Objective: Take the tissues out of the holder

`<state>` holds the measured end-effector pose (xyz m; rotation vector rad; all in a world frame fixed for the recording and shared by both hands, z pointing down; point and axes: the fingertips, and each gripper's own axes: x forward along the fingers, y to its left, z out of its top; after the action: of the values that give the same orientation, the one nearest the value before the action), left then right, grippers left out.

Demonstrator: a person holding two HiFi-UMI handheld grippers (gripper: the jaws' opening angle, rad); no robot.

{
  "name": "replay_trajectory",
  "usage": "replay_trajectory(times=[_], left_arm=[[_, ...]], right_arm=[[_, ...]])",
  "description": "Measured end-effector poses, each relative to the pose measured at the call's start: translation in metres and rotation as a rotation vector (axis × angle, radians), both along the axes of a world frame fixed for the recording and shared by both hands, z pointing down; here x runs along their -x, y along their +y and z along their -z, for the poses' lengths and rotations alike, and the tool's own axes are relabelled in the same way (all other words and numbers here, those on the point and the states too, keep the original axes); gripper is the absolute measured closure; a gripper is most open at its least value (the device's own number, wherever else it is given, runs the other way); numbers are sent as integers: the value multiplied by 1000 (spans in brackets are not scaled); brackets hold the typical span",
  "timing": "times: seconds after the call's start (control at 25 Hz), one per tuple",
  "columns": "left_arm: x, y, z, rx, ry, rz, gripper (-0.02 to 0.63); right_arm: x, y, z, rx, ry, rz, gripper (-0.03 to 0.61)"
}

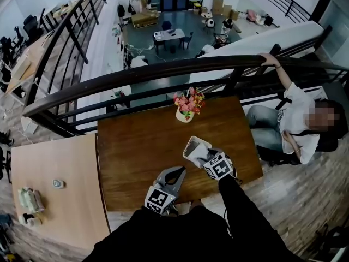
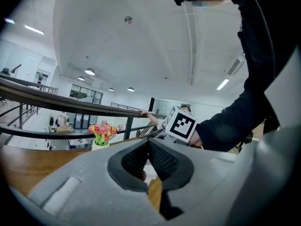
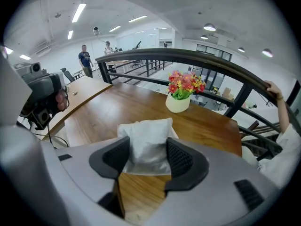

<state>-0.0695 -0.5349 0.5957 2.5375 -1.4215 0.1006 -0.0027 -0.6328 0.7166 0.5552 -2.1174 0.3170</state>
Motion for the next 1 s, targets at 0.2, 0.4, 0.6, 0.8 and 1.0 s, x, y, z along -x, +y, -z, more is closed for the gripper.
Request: replay_trajectory(times=[0.2, 0.4, 0.6, 0.8, 1.0], left_arm=[[5, 13, -9, -6, -6, -36, 617], [-9, 20, -7, -21, -3, -75, 617], [-22, 24, -10, -14, -9, -116, 617], [-50, 20, -10, -14, -7, -156, 617], [-80, 6, -16, -6, -7, -182, 617]], right_arm=[[0, 16, 0, -16, -3, -38, 333], [-20, 34, 4, -19, 6, -78, 333], [-37, 43, 7, -21, 8, -117, 333], [-68, 46, 5, -13, 11, -155, 333], [-100, 35, -6, 7, 12, -186, 333]])
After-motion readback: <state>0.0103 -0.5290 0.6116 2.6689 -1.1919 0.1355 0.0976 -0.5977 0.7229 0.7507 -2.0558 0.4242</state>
